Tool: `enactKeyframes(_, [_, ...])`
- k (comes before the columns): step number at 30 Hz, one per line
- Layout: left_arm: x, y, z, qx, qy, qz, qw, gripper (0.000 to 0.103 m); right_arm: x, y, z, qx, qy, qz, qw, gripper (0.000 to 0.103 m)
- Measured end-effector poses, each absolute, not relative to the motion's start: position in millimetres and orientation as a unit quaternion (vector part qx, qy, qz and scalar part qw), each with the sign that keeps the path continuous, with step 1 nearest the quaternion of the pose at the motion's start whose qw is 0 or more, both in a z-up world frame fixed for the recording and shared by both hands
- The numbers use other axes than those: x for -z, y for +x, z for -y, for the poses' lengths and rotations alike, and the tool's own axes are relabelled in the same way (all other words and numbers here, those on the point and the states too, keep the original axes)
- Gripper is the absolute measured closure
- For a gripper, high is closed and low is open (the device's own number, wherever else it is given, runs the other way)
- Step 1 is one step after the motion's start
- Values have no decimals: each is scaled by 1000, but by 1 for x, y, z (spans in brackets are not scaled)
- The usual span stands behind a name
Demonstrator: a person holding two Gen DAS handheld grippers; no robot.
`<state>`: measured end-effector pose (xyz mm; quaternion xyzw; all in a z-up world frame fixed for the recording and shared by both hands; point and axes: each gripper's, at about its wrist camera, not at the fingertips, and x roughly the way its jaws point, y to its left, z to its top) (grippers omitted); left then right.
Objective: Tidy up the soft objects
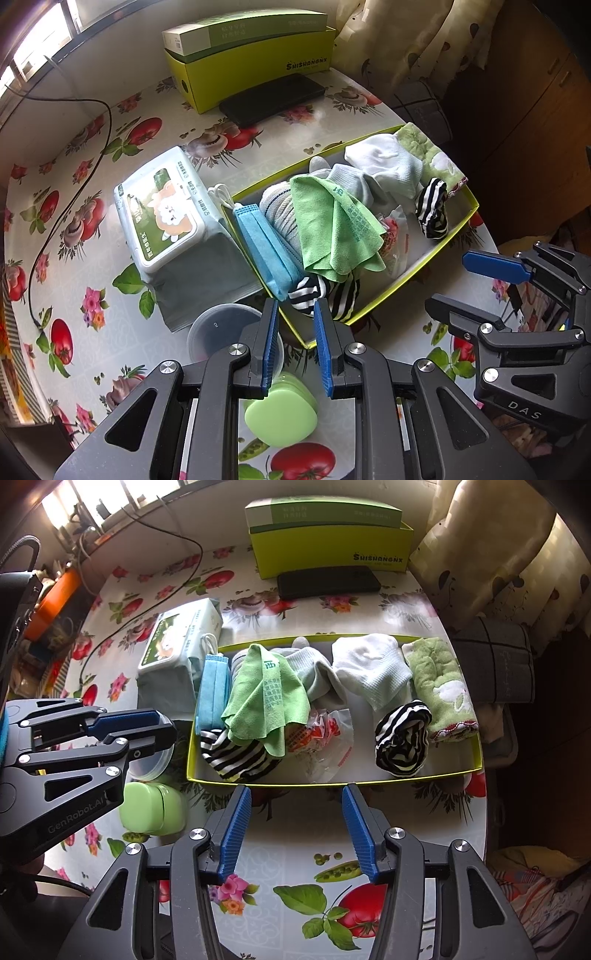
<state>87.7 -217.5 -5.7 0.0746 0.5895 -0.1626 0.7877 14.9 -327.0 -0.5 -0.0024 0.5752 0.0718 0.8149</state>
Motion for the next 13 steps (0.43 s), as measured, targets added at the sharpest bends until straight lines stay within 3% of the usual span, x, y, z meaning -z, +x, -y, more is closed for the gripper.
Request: enactKeyframes(13, [4, 86, 221, 165, 81, -585, 790, 83, 2, 15, 327, -72, -2, -576, 814, 52])
